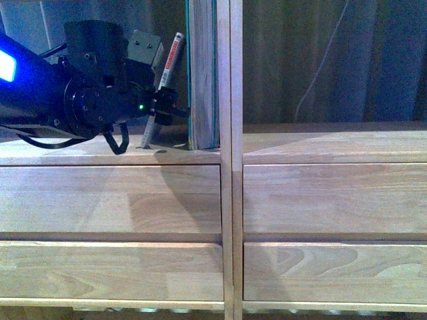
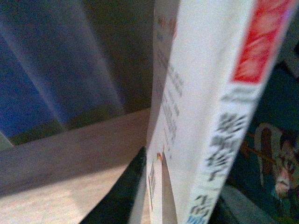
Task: Organize books on shelf
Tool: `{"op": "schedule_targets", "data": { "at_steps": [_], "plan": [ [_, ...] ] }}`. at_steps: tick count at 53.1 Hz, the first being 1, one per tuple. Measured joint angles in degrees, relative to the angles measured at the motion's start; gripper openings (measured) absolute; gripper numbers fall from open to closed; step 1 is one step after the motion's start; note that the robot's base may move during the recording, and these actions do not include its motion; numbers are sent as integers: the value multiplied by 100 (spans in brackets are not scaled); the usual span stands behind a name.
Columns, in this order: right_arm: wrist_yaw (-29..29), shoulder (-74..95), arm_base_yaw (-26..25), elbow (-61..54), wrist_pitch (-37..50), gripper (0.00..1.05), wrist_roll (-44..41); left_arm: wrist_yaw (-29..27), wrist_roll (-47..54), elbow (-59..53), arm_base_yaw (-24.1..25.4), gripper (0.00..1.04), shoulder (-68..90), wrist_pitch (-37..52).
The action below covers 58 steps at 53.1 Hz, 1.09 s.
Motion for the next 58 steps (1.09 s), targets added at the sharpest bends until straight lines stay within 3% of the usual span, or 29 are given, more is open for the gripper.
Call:
{"op": "schedule_targets", "data": {
  "at_steps": [17, 33, 44, 49, 58],
  "plan": [
    [0, 0, 0, 0, 0, 98, 0, -35, -107, -800, 15, 99, -588, 201],
    [0, 0, 0, 0, 0, 98, 0, -378, -308, -1873, 52, 98, -1958, 57],
    [0, 0, 0, 0, 0, 98, 0, -334, -450, -3445, 164, 98, -3877, -229],
    [2, 0, 0, 0, 0, 98, 0, -125, -542, -4076, 391, 98, -4739, -345],
    [0, 0, 0, 0, 0, 98, 0, 645, -1113, -5193, 1268, 98, -6345, -872]
  ]
}}
